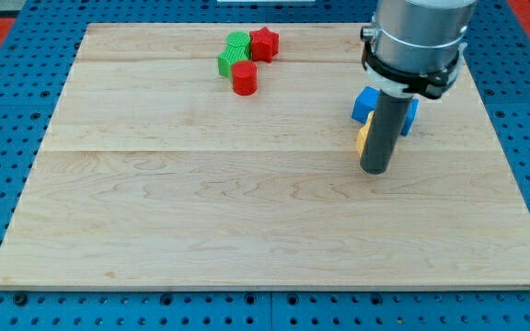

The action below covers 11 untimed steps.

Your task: Separate the yellow hexagon from the yellow heart

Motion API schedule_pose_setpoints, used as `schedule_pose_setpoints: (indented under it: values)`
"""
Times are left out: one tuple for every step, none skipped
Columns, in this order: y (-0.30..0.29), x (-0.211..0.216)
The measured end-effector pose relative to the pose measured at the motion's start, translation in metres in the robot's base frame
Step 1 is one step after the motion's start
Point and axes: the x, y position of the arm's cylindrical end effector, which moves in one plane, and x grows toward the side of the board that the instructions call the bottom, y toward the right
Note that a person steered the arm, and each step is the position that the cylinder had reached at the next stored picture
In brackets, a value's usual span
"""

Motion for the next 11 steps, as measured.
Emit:
schedule_pose_setpoints:
  values:
    - [0.08,-0.018]
    - [0.076,-0.051]
    - [0.036,-0.043]
    - [0.022,-0.035]
    - [-0.097,-0.033]
    - [-0.144,-0.022]
    - [-0.215,-0.024]
    - [-0.196,-0.042]
    - [-0.119,-0.055]
    - [-0.176,-0.044]
    - [-0.198,-0.054]
